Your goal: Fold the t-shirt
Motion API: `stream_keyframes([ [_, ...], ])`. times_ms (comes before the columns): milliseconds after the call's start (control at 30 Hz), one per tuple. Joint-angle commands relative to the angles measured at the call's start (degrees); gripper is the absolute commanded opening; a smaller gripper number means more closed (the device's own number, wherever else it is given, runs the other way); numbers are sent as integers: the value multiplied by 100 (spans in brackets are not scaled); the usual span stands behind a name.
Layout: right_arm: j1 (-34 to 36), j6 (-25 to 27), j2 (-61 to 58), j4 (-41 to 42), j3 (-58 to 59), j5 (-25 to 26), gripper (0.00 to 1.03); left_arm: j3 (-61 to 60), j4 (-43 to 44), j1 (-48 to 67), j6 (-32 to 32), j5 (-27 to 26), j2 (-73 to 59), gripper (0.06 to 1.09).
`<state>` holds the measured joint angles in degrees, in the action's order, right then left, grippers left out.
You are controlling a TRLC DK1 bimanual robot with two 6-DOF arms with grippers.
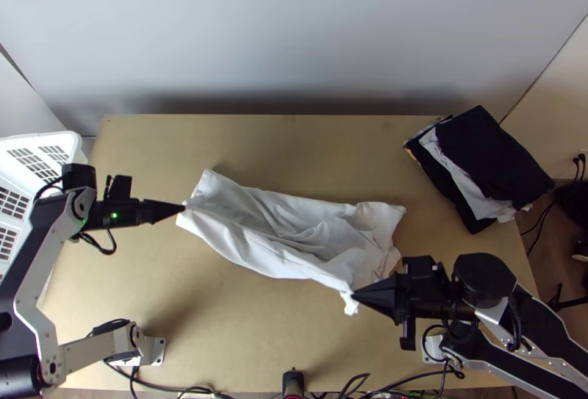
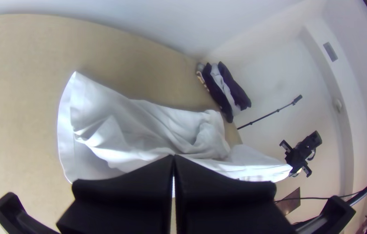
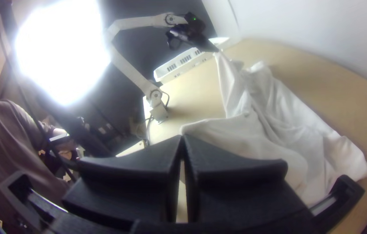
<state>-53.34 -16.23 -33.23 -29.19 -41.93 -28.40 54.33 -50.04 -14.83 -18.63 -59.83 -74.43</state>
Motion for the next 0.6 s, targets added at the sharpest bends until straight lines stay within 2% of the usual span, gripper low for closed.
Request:
stream_keyframes([
  [0,-282,-12,221,1,388,54,2,-476,-129,50,-237,-28,421,9],
  [267,658,138,19,71,836,63,2,-265,-94,15,-246,16,-80,9],
  [467,1423,164,-368,537,985,-7,2,-54,12,15,-132,130,-484,9],
  [567,1696,164,-588,792,985,-16,2,-10,346,15,88,262,-687,9],
])
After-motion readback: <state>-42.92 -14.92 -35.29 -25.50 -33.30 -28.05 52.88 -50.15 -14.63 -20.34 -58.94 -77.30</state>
